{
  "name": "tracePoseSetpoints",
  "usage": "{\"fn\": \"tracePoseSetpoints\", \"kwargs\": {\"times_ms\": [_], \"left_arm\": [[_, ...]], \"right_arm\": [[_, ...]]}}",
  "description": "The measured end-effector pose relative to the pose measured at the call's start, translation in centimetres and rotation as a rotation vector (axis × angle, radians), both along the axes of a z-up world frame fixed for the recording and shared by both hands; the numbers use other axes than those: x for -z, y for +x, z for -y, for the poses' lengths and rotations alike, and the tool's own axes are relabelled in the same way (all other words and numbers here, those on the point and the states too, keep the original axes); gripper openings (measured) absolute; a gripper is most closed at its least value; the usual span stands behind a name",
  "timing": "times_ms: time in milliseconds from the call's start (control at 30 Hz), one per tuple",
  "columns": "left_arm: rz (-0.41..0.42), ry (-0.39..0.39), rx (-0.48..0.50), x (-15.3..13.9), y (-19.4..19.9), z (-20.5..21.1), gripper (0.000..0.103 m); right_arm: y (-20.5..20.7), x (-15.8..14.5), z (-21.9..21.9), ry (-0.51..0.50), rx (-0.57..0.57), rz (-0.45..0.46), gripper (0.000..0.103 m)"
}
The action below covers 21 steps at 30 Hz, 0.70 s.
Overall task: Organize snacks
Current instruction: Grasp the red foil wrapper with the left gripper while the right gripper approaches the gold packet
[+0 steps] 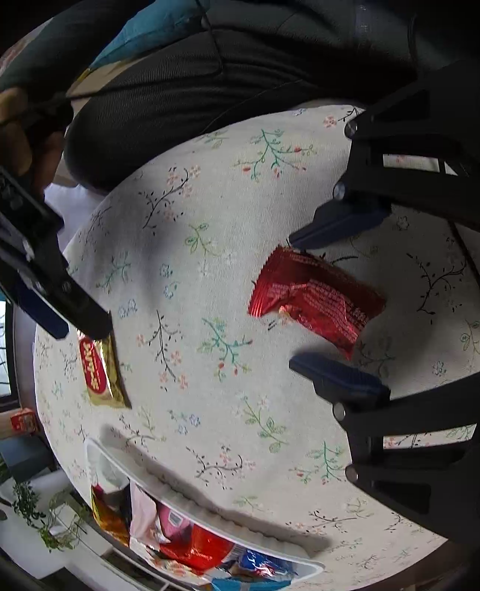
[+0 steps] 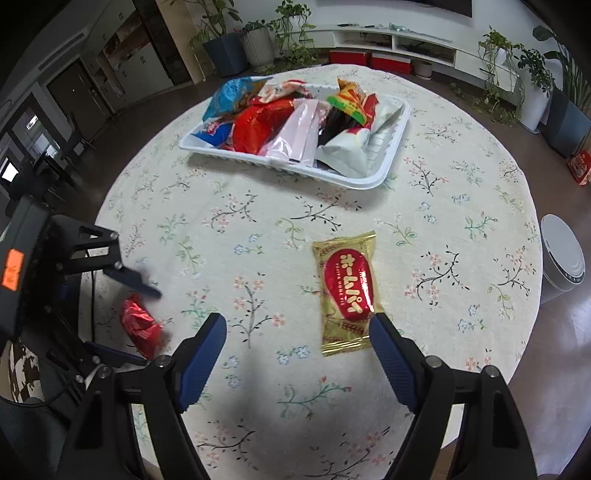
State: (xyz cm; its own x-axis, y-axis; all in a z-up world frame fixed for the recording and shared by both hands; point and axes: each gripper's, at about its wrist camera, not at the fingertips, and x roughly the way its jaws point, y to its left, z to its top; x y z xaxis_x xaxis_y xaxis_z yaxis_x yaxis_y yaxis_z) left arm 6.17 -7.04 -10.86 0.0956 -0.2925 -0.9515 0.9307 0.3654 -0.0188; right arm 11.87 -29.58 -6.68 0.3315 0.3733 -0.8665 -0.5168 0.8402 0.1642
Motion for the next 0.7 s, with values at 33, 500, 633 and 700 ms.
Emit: {"fn": "tracePoseSetpoints", "kwargs": {"times_ms": [33, 500, 633, 700], "left_arm": [[-0.007, 0.003, 0.007, 0.1, 0.0, 0.1, 0.048], [0.027, 0.009, -0.085, 0.1, 0.8, -0.6, 0.030], [0.045, -0.019, -0.175, -0.5, 1.2, -1.8, 0.030], [0.051, -0.035, -0.220, -0.9, 1.8, -2.3, 0.030]], "right_arm": [[0.2, 0.3, 0.0, -0.006, -0.006, -0.003, 0.080], [3.6, 2.9, -0.4, -0.079, -0.045, -0.034, 0.076], [3.7, 2.9, -1.2, -0.112, -0.059, -0.012, 0.072], [3.7, 2.9, -1.4, -0.128, -0.055, -0.009, 0.069]]}}
